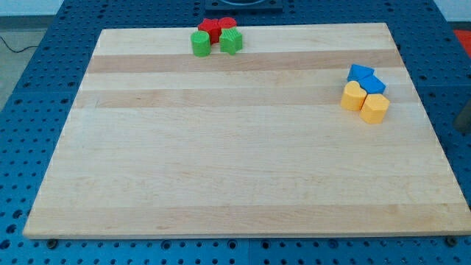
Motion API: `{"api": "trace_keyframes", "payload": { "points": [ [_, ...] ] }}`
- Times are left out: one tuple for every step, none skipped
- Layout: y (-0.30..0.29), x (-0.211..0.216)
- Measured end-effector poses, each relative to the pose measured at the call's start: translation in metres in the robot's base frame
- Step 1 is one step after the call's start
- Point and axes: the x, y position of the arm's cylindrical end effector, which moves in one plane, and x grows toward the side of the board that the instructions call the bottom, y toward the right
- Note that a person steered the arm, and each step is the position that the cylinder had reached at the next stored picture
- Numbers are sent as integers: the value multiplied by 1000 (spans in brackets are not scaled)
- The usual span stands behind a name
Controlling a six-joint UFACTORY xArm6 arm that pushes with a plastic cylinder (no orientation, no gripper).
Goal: Move the yellow blocks to the right side
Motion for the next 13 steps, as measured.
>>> {"api": "trace_keyframes", "payload": {
  "points": [
    [0,0],
    [-3,7],
    [-75,24],
    [-151,16],
    [-178,-4],
    [-168,-20],
    [-142,-27],
    [-128,-35],
    [-154,-34],
    [-211,-18],
    [-246,-18],
    [-248,-52],
    [-245,-83]
  ]
}}
